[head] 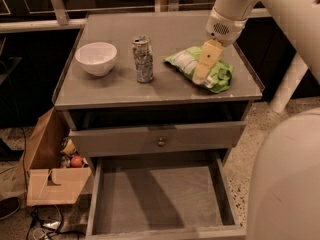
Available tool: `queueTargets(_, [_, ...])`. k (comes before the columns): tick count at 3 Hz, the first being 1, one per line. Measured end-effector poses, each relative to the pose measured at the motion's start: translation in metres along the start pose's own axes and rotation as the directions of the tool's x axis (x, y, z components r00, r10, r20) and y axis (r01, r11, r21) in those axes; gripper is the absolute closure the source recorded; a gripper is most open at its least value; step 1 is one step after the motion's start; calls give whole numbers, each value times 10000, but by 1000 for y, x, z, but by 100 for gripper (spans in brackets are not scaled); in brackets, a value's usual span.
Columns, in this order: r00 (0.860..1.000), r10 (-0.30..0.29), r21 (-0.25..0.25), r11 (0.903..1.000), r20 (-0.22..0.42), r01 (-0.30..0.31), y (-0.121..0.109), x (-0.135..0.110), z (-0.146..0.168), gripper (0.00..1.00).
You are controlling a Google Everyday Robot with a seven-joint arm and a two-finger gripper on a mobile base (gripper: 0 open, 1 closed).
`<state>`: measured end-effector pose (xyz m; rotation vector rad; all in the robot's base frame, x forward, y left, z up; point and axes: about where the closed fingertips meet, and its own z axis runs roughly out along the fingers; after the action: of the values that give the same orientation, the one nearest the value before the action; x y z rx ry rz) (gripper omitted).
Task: Place green rice chip bag into middle drawer
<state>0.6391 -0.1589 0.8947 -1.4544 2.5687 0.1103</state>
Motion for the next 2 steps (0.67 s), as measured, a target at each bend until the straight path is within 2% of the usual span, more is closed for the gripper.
queueTargets(2, [9986,533,-185,9984,16,-532,-24,7,17,0])
